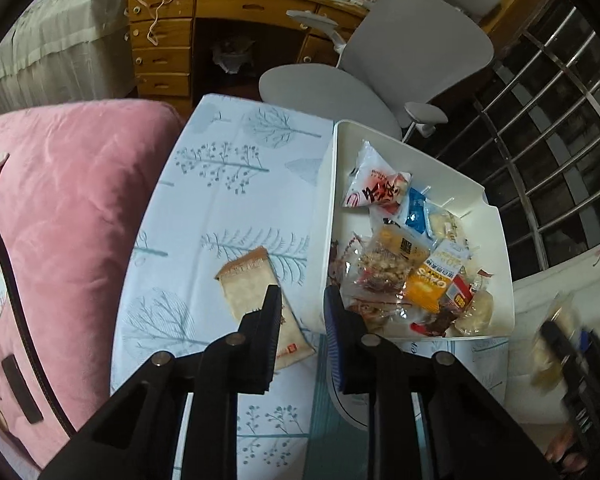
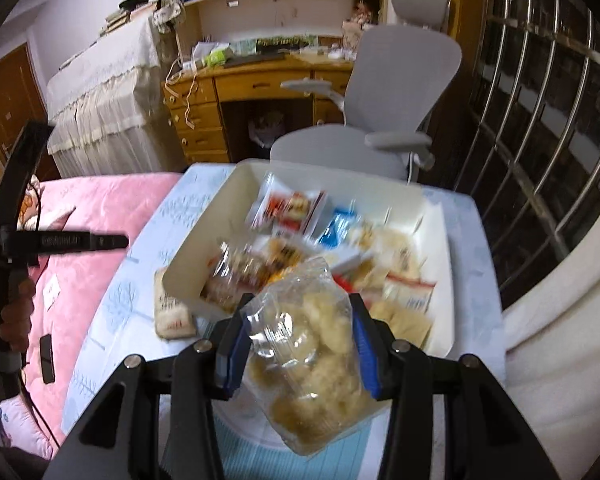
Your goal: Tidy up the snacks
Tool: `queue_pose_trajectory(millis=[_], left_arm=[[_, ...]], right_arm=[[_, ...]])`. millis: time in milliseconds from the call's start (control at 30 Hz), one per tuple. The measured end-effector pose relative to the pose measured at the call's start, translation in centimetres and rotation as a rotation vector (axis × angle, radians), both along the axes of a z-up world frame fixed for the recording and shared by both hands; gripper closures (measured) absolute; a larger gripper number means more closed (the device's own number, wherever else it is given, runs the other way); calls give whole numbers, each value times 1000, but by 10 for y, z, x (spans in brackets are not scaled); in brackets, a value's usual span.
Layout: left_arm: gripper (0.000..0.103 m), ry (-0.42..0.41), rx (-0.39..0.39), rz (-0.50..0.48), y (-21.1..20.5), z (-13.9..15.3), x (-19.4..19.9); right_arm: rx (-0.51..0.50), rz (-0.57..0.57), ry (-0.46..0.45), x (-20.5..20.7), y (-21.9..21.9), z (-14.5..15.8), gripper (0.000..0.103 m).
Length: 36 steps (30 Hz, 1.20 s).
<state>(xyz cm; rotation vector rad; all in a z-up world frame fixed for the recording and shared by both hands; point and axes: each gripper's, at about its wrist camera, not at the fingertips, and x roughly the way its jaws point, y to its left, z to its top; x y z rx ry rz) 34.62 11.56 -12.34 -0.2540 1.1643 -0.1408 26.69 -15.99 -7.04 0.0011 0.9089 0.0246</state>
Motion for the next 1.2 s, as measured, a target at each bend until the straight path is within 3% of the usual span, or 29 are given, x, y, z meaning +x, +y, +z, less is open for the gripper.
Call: queue_pose_trajectory(millis=[333, 500, 667, 967, 1200], left_arm=[[69, 148, 5, 168, 19, -57, -3], [48, 222, -32, 223, 24, -83, 11], [46, 267, -29, 266, 24, -102, 26], [44, 311, -26, 292, 26, -126, 41], [44, 317, -115, 288, 35, -136, 48]], right_arm=[[-20, -33, -22, 38, -37, 6, 57], [24, -47, 46, 50, -50, -5, 52], [54, -44, 109, 57, -59, -20, 42], [126, -88, 227, 61, -72, -49, 41], [180, -137, 292, 60, -80, -66, 41]])
